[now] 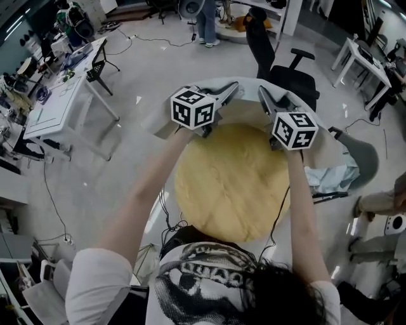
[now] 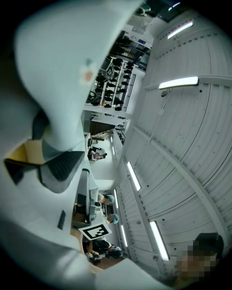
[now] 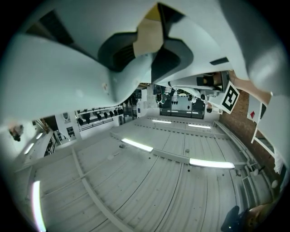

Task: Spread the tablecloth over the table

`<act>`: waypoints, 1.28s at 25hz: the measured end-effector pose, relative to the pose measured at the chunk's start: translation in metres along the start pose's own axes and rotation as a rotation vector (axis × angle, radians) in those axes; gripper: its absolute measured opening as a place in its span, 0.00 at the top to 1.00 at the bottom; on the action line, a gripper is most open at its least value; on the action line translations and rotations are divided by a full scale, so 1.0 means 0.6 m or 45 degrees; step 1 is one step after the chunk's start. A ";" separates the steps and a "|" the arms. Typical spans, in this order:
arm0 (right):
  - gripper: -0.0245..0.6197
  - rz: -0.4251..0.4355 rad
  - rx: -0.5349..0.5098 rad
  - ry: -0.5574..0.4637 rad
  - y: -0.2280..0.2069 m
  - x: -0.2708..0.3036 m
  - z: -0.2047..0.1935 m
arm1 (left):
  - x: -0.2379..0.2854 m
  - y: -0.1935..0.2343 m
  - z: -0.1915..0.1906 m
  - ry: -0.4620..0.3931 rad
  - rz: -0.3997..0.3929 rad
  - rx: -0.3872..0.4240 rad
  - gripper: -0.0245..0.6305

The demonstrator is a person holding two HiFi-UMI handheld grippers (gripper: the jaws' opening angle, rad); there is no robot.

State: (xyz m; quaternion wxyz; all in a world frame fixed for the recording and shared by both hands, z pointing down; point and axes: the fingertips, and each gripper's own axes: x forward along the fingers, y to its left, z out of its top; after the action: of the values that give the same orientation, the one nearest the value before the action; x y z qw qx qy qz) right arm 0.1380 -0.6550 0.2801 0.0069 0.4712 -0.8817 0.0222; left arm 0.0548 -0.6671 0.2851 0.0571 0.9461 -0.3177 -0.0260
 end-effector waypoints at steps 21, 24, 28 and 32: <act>0.85 0.240 0.567 0.084 0.211 -0.299 -0.221 | -0.258 -0.257 -0.234 0.028 0.222 -0.343 0.84; 0.86 0.245 0.652 0.112 0.231 -0.329 -0.252 | -0.280 -0.280 -0.263 0.063 0.241 -0.384 0.84; 0.87 0.234 0.746 0.147 0.252 -0.368 -0.292 | -0.306 -0.311 -0.303 0.092 0.250 -0.449 0.83; 0.87 0.218 0.833 0.196 0.264 -0.403 -0.337 | -0.323 -0.338 -0.353 0.119 0.259 -0.544 0.83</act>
State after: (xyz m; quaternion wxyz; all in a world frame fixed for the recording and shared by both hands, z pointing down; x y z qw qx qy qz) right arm 0.1390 -0.3573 0.4688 -0.0800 0.3695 -0.8611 0.3399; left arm 0.0397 -0.3698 0.4723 0.2731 0.8758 -0.3957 -0.0431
